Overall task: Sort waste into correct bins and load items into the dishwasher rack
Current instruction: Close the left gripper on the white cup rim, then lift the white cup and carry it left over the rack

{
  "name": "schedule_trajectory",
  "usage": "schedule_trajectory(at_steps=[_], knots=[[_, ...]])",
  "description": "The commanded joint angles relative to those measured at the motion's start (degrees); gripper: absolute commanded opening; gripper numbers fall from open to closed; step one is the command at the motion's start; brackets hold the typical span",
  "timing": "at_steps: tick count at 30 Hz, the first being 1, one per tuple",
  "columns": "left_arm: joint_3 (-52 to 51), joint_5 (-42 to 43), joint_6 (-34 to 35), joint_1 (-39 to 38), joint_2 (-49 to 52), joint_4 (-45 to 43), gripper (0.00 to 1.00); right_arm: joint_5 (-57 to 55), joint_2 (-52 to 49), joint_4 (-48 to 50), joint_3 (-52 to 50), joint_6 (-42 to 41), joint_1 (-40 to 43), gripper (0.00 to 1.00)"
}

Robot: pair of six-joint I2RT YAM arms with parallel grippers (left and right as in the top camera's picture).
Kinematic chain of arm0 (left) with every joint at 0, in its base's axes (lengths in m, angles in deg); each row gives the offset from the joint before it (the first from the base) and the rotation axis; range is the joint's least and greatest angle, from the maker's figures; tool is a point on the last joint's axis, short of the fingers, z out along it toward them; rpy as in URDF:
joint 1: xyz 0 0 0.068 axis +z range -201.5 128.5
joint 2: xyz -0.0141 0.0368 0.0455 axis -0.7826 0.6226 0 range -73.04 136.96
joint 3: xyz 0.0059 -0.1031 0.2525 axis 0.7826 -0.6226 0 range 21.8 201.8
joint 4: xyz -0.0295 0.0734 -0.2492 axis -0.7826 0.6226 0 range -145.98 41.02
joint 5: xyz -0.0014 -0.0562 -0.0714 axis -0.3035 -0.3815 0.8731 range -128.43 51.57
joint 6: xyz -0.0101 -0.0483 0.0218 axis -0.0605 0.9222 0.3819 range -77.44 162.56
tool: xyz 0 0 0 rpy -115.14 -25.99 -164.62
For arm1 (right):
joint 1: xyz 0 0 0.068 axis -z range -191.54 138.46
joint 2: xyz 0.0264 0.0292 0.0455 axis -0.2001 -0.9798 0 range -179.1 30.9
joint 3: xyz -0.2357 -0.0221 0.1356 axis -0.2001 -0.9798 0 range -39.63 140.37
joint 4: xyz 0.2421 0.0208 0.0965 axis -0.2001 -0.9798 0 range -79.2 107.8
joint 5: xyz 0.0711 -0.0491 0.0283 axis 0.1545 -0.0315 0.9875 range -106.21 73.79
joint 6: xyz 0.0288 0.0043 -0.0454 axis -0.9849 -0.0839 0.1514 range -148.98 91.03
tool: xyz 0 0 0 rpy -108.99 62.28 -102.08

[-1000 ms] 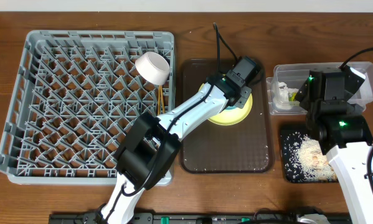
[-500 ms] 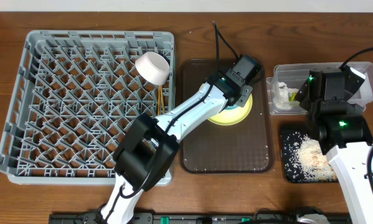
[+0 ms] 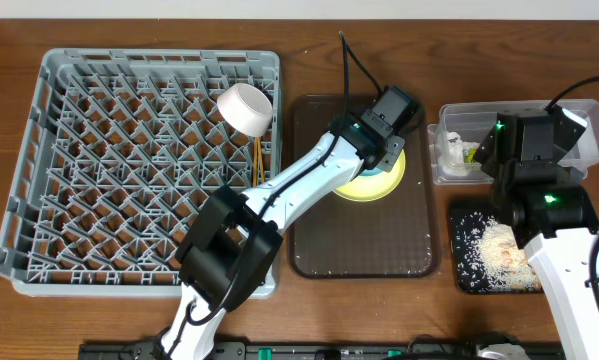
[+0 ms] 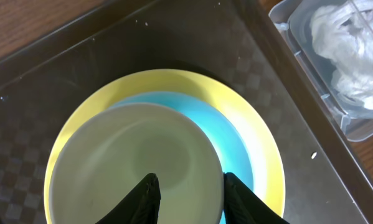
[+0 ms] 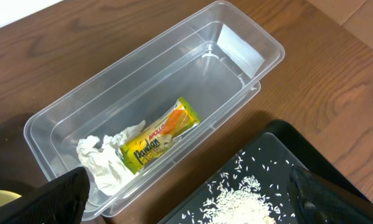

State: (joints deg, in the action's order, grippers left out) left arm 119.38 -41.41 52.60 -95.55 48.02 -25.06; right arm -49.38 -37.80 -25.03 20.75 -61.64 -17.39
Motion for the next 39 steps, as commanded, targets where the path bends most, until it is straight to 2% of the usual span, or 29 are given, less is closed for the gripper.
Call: schedule_trajectory(at_steps=[1, 8, 10, 21, 24, 27, 35, 39], knots=[[0.92, -0.04, -0.59, -0.17, -1.46, 0.52, 0.36, -0.83, 0.44, -0.11, 0.59, -0.72, 0.2, 0.99], [0.72, -0.04, -0.59, -0.2, -1.44, 1.29, 0.35, -0.83, 0.44, -0.11, 0.57, -0.72, 0.2, 0.99], [0.72, -0.04, -0.59, -0.2, -1.44, 1.55, 0.31, -0.83, 0.44, -0.11, 0.59, -0.72, 0.2, 0.99], [0.72, -0.04, -0.59, -0.2, -1.44, 2.05, 0.25, -0.83, 0.44, -0.11, 0.59, -0.72, 0.2, 0.99], [0.74, -0.07, -0.61, -0.17, -1.51, 2.01, 0.19, -0.83, 0.44, -0.11, 0.59, -0.72, 0.2, 0.99], [0.74, -0.07, -0.61, -0.15, -2.25, 2.05, 0.07, -0.83, 0.44, -0.11, 0.59, -0.72, 0.2, 0.99], [0.74, 0.31, -0.59, 0.31, -9.66, 3.21, 0.06, -0.83, 0.44, -0.11, 0.59, -0.72, 0.2, 0.99], [0.74, 6.88, -0.35, 2.27, -16.11, 4.94, 0.06, -0.83, 0.44, -0.11, 0.59, -0.72, 0.2, 0.99]])
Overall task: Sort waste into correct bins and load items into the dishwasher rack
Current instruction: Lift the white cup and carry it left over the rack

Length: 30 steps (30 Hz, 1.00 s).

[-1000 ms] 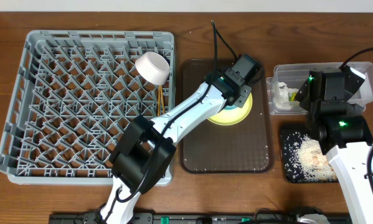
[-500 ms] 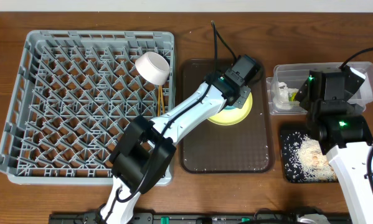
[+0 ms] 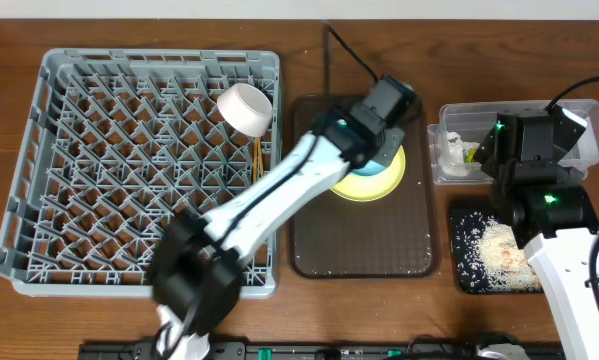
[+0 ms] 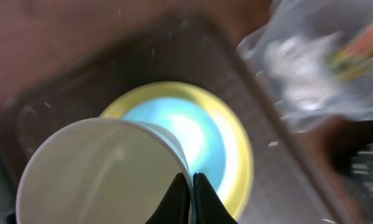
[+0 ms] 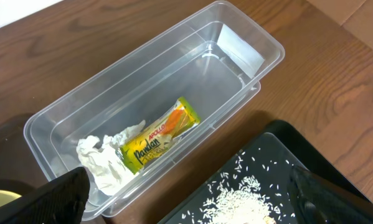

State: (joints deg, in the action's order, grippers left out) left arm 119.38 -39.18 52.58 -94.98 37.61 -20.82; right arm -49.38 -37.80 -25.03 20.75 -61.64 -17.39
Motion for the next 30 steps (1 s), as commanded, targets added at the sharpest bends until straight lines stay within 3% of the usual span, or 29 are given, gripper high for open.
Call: schedule_trajectory(at_steps=[1, 5, 9, 16, 19, 30], knots=[[0.74, 6.91, -0.07, 2.64, -7.32, 1.33, 0.06, -0.83, 0.44, -0.11, 0.59, -0.72, 0.2, 0.99], [0.74, 16.59, 2.95, 8.72, -12.85, 4.15, 0.06, -0.83, 0.44, -0.11, 0.59, -0.72, 0.2, 0.99], [0.74, 33.2, 7.85, 18.08, -14.6, 7.02, 0.06, -0.83, 0.44, -0.11, 0.59, -0.72, 0.2, 0.99], [-0.72, 65.42, 9.38, 31.26, -9.55, 9.16, 0.06, -0.83, 0.44, -0.11, 0.59, -0.72, 0.2, 0.99], [-1.29, 74.14, 9.14, 33.81, -6.1, 9.18, 0.06, -0.83, 0.44, -0.11, 0.59, -0.72, 0.2, 0.99], [-8.44, 82.82, 2.4, 38.62, 0.26, 9.22, 0.06, -0.83, 0.44, -0.11, 0.59, -0.72, 0.2, 0.99]])
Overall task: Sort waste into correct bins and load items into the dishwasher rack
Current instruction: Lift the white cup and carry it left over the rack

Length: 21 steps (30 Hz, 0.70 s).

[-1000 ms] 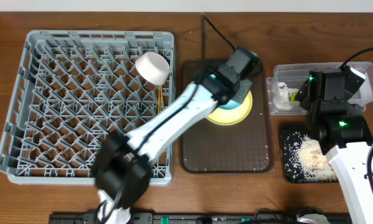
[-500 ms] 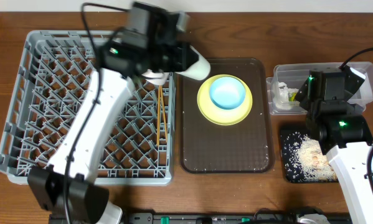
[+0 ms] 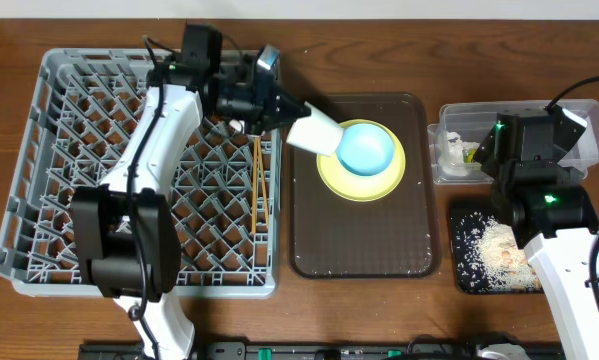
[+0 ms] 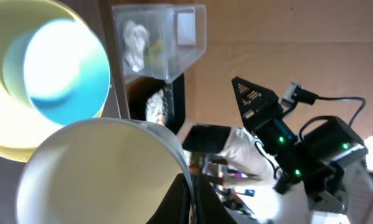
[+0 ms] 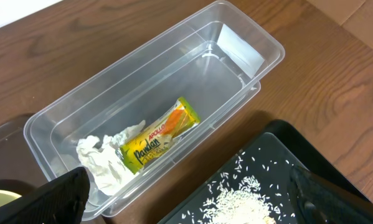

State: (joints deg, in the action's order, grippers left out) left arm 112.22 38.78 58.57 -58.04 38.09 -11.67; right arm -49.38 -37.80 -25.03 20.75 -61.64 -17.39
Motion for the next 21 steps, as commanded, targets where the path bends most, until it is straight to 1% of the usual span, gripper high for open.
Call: schedule_trajectory(at_steps=[1, 9, 14, 21], knots=[[-2.32, 4.85, -4.0, 2.34, -0.22, 0.04, 0.06, -0.83, 0.44, -0.11, 0.59, -0.72, 0.2, 0.99], [-10.6, 4.42, -8.72, 6.73, -0.22, -0.24, 0.06, -0.83, 0.44, -0.11, 0.59, -0.72, 0.2, 0.99], [-13.53, 4.17, -11.76, 9.9, -0.22, -0.22, 0.06, -0.83, 0.44, -0.11, 0.59, -0.72, 0.2, 0.99], [-14.01, -2.38, -11.93, 12.39, -0.22, -0.24, 0.06, -0.83, 0.44, -0.11, 0.59, -0.72, 0.2, 0.99]])
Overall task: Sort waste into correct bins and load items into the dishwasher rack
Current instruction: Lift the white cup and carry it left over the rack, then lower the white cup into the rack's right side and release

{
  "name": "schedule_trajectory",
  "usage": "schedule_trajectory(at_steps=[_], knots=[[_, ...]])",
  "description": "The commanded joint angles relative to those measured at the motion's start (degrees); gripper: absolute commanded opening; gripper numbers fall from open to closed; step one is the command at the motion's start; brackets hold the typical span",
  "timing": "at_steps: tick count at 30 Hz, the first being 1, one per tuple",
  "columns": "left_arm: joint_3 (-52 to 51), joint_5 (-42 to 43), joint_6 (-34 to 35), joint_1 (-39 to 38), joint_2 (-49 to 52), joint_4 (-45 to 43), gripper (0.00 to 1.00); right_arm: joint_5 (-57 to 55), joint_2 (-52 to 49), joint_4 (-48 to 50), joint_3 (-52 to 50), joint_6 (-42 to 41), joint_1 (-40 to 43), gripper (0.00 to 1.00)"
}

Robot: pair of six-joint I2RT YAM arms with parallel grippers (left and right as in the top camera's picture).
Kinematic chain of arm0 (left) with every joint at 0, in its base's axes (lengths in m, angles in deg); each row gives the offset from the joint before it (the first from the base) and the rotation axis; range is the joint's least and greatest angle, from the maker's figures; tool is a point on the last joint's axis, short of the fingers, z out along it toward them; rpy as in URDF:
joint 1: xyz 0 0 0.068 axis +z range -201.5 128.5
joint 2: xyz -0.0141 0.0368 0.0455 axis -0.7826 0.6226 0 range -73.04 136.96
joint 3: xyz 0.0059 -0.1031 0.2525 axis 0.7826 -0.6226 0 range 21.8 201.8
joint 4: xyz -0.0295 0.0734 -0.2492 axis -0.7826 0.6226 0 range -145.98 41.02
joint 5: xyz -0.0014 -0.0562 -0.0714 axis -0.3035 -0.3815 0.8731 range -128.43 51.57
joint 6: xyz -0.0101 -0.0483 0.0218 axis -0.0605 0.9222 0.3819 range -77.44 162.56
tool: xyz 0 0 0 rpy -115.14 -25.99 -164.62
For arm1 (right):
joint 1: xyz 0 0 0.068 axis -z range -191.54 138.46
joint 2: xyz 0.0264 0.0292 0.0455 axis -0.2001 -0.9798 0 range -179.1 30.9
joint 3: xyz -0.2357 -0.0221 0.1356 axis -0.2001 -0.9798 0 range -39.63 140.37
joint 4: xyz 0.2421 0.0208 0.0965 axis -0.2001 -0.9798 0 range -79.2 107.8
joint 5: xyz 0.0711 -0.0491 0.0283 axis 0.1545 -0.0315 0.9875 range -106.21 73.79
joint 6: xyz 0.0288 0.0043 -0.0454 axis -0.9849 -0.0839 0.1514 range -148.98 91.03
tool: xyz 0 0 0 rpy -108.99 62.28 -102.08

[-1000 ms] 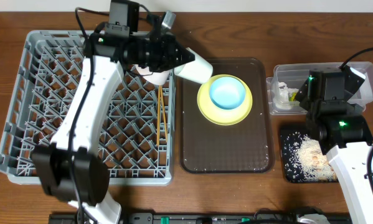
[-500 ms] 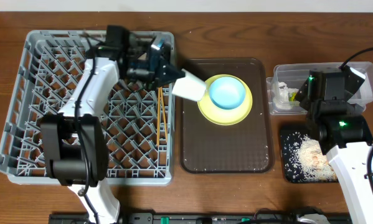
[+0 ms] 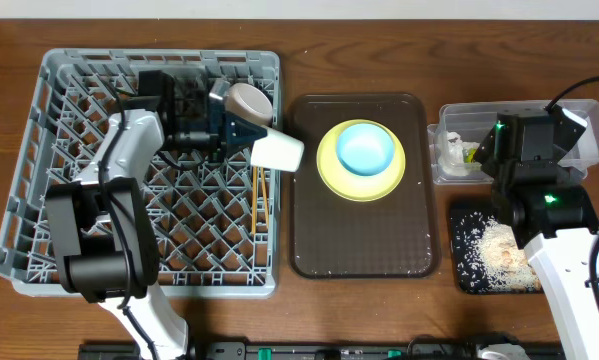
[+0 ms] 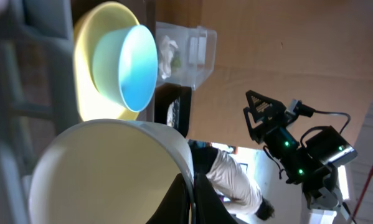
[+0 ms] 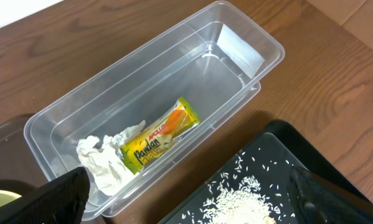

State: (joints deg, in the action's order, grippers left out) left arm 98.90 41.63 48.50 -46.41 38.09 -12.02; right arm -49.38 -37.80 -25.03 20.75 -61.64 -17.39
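My left gripper (image 3: 241,133) is shut on the rim of a white cup (image 3: 277,152), held on its side over the right edge of the grey dishwasher rack (image 3: 39,200). In the left wrist view the cup (image 4: 105,174) fills the lower left, with the gripper (image 4: 191,190) pinching its wall. A second white cup (image 3: 247,100) lies in the rack just behind. A blue bowl (image 3: 366,148) sits on a yellow plate (image 3: 329,165) on the brown tray (image 3: 359,240). My right gripper (image 5: 192,202) hangs open over the clear bin (image 5: 236,56).
The clear bin (image 3: 589,150) holds a yellow wrapper (image 5: 161,142) and crumpled tissue (image 5: 102,163). A black tray (image 3: 464,225) with loose rice (image 5: 242,199) lies in front of it. Thin yellow sticks (image 3: 259,190) lie in the rack's right side.
My left gripper has moved left and nearer with the white cup, from above the brown tray's left edge to over the rack's right edge. The right arm has not moved.
My left gripper stood open around a white cup stacked in the blue bowl on the yellow plate. Then it was shut on the cup's rim, above the bowl. Then the cup was held at the tray's left edge, and now over the rack.
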Motion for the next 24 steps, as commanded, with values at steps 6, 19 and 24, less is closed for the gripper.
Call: schedule_trajectory(at_steps=[6, 19, 24], knots=[[-0.79, -12.22, -1.84, 1.18, -0.22, -0.13, 0.06, -0.83, 0.46, -0.11, 0.59, -0.72, 0.2, 0.99], [-0.79, -28.94, -1.64, 1.75, -0.22, -2.56, 0.13, -0.83, 0.44, -0.11, 0.59, -0.72, 0.2, 0.99], [-0.76, -33.33, -1.64, 1.77, -0.22, -3.23, 0.17, -0.83, 0.44, -0.11, 0.59, -0.72, 0.2, 0.99]])
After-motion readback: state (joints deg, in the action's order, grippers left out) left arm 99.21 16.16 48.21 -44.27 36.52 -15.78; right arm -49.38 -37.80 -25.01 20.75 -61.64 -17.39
